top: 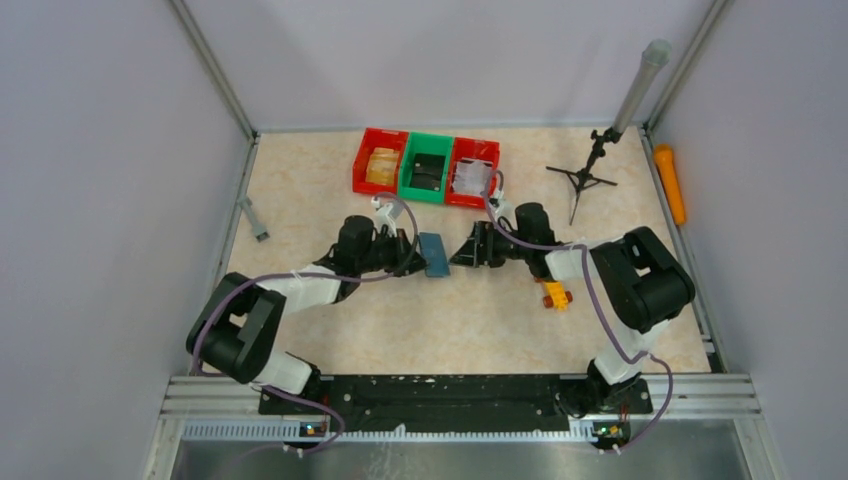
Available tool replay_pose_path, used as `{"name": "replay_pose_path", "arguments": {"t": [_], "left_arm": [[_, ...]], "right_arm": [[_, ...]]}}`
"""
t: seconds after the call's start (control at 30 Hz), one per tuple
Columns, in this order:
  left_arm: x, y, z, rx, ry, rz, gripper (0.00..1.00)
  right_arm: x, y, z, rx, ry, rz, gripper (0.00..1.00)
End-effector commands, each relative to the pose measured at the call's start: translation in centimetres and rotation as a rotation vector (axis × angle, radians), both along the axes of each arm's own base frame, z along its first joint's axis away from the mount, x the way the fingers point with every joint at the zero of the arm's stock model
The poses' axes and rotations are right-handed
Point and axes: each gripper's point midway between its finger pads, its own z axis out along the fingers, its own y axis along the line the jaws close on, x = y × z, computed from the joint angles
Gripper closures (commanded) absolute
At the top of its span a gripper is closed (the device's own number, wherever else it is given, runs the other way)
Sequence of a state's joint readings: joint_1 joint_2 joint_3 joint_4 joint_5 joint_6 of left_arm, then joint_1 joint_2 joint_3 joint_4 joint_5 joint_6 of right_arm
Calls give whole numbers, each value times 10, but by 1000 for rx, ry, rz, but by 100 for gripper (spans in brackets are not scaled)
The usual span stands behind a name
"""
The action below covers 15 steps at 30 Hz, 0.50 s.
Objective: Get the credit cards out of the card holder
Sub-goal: Open the card holder at the center of the board.
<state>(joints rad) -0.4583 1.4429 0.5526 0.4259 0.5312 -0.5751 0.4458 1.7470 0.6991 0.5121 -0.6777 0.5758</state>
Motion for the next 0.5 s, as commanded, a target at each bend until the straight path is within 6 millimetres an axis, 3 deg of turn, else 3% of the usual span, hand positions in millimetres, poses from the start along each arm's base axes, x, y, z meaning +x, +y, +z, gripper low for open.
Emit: {"name": "replay_pose_path", "arguments": {"t": [0.0, 0.2, 0.3, 0.37, 0.47], "left_arm": [[12, -15, -6, 38, 21, -32, 100], [21, -7, -46, 263, 119, 32, 100], [22, -2, -54, 299, 138, 58, 99], [23, 1, -56, 325, 135, 70, 94], [24, 6, -56, 361, 126, 93, 76]], "right_arm": [[12, -3, 12, -31, -71, -28, 20], [24, -18, -3, -146, -73, -107, 29], [26, -20, -5, -168, -76, -123, 36], [23, -18, -5, -164, -75, -110, 37], [19, -10, -11, -176, -55, -80, 36]]}}
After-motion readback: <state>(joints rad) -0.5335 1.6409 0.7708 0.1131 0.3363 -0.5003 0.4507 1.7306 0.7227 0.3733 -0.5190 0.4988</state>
